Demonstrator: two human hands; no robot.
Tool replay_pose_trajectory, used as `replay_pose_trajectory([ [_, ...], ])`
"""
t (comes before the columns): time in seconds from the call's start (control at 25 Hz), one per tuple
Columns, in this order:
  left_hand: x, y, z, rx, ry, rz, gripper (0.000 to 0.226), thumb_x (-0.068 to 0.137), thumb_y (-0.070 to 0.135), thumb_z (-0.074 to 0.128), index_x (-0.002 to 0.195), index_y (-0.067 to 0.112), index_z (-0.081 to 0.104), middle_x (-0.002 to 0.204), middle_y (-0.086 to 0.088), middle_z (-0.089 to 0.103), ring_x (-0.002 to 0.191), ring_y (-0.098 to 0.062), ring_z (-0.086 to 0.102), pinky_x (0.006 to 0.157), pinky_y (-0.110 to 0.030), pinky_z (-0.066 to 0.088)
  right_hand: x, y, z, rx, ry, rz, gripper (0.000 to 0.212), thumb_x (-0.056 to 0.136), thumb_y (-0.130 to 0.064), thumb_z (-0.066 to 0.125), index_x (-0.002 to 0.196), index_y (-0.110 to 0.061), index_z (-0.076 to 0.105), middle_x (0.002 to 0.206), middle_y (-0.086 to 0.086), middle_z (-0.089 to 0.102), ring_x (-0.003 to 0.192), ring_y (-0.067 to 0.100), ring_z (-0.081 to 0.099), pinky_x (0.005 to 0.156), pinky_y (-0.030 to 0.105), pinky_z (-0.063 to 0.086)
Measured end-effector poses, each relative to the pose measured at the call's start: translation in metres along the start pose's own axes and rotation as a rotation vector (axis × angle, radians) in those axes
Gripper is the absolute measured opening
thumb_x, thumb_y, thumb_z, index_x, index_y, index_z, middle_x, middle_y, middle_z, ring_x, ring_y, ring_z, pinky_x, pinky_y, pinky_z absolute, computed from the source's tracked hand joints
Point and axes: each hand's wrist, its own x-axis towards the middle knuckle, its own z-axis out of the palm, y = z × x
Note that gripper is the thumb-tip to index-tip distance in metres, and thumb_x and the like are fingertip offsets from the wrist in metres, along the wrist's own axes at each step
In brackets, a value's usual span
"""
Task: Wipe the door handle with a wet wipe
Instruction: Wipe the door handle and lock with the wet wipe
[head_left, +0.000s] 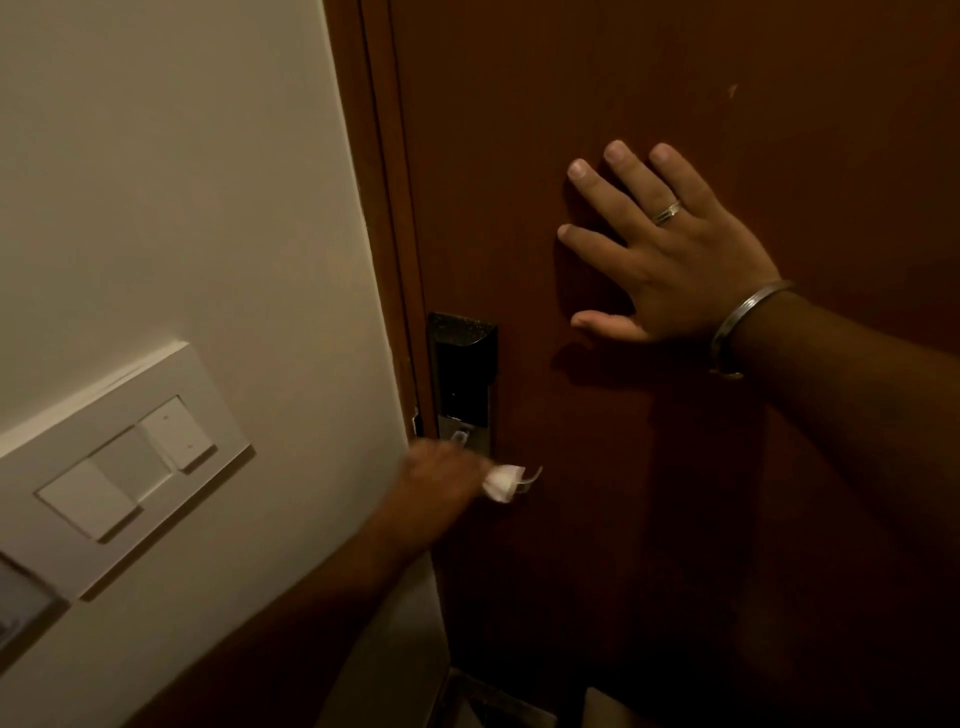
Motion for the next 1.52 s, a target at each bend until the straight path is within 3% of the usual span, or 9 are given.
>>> replay_pose_trajectory([
  [0.24,0.031,0.016,-0.009,0.074,-0.190,0.055,0.019,0.067,0.031,0.079,0.077,0.025,0.064,0.075,0.004,0.070,0.076,-0.018,0.063,0.074,-0.032,0.045,0.002,0.000,0.001,-0.017,-0.006,0.005,0.086,0.091,-0.079,0.024,0.145,-0.014,0.043,0.162,0.024,0.022,0.149,0.045,0.022,0.121,0.057,0.013],
  [0.36,0.041,0.052,0.000,-0.127,-0.301,-0.083,0.023,0.078,0.029,0.070,0.096,0.017,0.061,0.094,-0.005,0.071,0.089,-0.023,0.061,0.081,-0.037,0.042,0.001,0.000,0.000,-0.021,0.005,0.005,0.085,0.091,-0.078,0.025,0.144,-0.014,0.045,0.162,0.024,0.022,0.149,0.045,0.022,0.121,0.058,0.015],
  [0.52,0.007,-0.006,0.001,-0.002,-0.083,0.079,0.033,0.074,0.023,0.071,0.106,0.020,0.063,0.102,-0.002,0.071,0.092,-0.022,0.063,0.083,-0.036,0.042,0.002,-0.001,0.001,-0.021,-0.001,0.003,0.085,0.091,-0.078,0.026,0.145,-0.014,0.043,0.162,0.024,0.021,0.149,0.046,0.022,0.121,0.059,0.015],
  [0.68,0.019,-0.007,-0.011,0.070,-0.167,0.099,0.012,0.075,0.030,0.072,0.083,0.024,0.065,0.081,0.002,0.071,0.083,-0.021,0.063,0.080,-0.035,0.033,0.002,-0.001,0.002,-0.042,0.009,0.004,0.084,0.091,-0.078,0.024,0.145,-0.015,0.042,0.162,0.024,0.021,0.149,0.046,0.022,0.120,0.058,0.015],
  [0.76,0.042,0.031,-0.006,0.019,-0.248,0.016,0.023,0.079,0.045,0.068,0.074,0.023,0.066,0.072,0.002,0.070,0.075,-0.019,0.061,0.077,-0.035,0.037,0.003,-0.001,0.001,-0.036,0.011,0.006,0.084,0.092,-0.078,0.024,0.144,-0.015,0.043,0.162,0.023,0.022,0.149,0.046,0.023,0.120,0.059,0.015],
  [1.0,0.006,0.000,0.006,-0.096,-0.057,0.030,0.025,0.080,0.023,0.060,0.104,0.024,0.063,0.108,0.001,0.071,0.101,-0.023,0.061,0.085,-0.037,0.030,0.003,-0.002,0.003,-0.038,0.032,-0.002,0.083,0.092,-0.077,0.023,0.144,-0.015,0.044,0.162,0.023,0.023,0.148,0.046,0.024,0.120,0.059,0.017],
  [1.08,-0.003,-0.023,0.001,-0.024,-0.033,0.046,0.022,0.080,0.024,0.059,0.101,0.025,0.063,0.104,0.002,0.071,0.099,-0.024,0.062,0.082,-0.036,0.029,0.002,-0.002,0.004,-0.044,0.036,0.004,0.083,0.092,-0.076,0.024,0.144,-0.015,0.043,0.162,0.023,0.023,0.148,0.046,0.024,0.120,0.059,0.017],
  [1.36,0.048,0.059,0.004,-0.155,-0.329,-0.211,0.021,0.087,0.039,0.059,0.091,0.018,0.061,0.088,-0.003,0.070,0.083,-0.022,0.060,0.081,-0.038,0.037,0.002,-0.001,0.000,-0.042,0.008,0.002,0.082,0.092,-0.076,0.026,0.145,-0.015,0.042,0.163,0.023,0.021,0.149,0.046,0.022,0.120,0.059,0.015],
  [1.52,0.002,-0.002,0.008,-0.034,-0.073,0.041,0.036,0.076,0.023,0.060,0.112,0.021,0.058,0.117,-0.005,0.064,0.106,-0.026,0.058,0.087,-0.041,0.036,0.003,-0.001,0.001,-0.050,0.019,-0.002,0.082,0.092,-0.076,0.025,0.144,-0.016,0.042,0.162,0.024,0.022,0.149,0.046,0.023,0.120,0.059,0.016],
])
